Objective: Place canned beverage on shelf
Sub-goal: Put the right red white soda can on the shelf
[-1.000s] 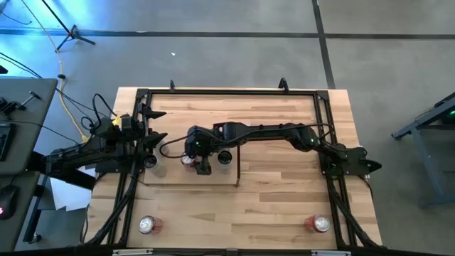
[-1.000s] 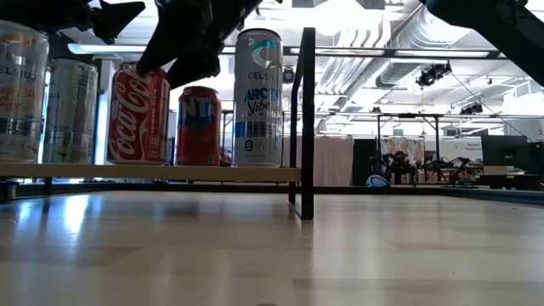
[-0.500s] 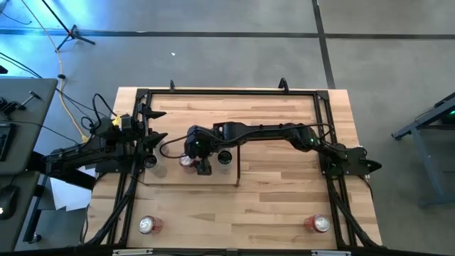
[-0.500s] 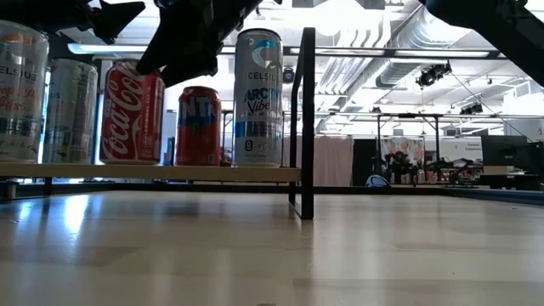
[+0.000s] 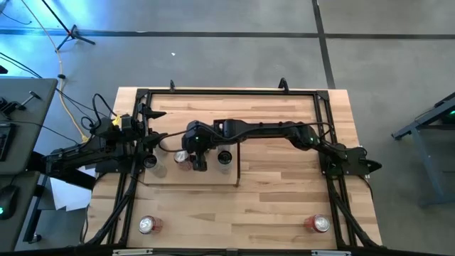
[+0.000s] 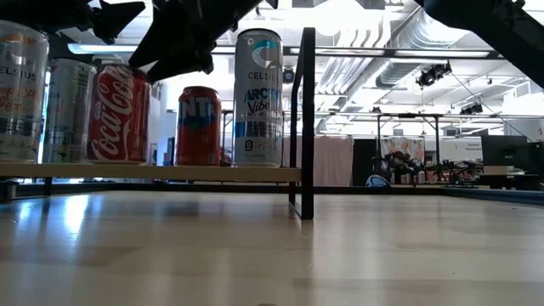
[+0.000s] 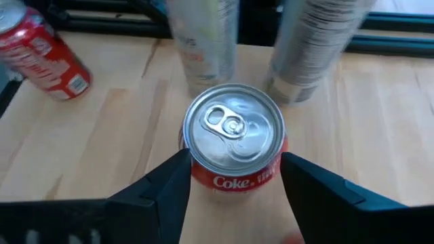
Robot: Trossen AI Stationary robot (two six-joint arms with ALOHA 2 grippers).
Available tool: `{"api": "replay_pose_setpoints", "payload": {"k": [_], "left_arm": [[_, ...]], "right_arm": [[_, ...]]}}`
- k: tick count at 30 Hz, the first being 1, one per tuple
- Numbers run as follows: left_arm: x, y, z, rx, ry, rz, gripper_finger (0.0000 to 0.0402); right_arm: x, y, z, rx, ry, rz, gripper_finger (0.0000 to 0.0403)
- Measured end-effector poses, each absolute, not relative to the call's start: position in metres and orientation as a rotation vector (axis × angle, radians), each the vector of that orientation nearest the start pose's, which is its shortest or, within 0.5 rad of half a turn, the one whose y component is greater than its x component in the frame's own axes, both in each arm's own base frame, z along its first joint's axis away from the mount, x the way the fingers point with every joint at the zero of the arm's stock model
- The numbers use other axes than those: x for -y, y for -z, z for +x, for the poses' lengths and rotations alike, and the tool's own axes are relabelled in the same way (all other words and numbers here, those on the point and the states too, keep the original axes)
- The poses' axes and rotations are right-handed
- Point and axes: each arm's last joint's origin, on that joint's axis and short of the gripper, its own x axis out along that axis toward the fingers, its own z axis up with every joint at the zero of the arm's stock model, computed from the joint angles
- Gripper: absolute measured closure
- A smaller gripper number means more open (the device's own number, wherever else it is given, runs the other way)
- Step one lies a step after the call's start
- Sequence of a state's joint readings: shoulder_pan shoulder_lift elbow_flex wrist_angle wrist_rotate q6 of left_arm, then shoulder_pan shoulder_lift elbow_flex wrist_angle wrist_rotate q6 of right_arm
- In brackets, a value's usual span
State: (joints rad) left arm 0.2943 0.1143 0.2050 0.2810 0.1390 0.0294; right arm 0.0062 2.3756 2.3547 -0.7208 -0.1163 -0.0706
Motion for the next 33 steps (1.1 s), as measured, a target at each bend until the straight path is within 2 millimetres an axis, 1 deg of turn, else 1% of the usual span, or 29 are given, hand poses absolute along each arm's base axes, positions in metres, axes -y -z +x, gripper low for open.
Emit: {"api": "replay_pose_setpoints", "payload": {"k": [11,18,25,29,33], "left_arm": [[-0.021,-0.251,0.084,0.361,-0.159,0.109,0.0055],[-0.021,-0.251,0.084,0.361,-0.159,0.109,0.0055],[-0.021,-0.251,0.084,0.362,-0.158,0.109,0.0055],[-0.021,-0.251,0.084,0.361,-0.159,0.109,0.0055],[-0.021,-0.251,0.084,0.361,-0.159,0.109,0.0055]], "right_arm": [[-0.004,-0.277,0.528,-0.731,-0.094,-0.022,0.0189],[-0.017,-0.277,0.527,-0.739,-0.024,-0.112,0.0189],[-0.027,-0.291,0.522,-0.711,0.028,-0.146,0.0189],[-0.038,-0.293,0.520,-0.709,0.038,-0.130,0.0189],[-0.055,-0.292,0.518,-0.711,-0.009,-0.123,0.0189]]}}
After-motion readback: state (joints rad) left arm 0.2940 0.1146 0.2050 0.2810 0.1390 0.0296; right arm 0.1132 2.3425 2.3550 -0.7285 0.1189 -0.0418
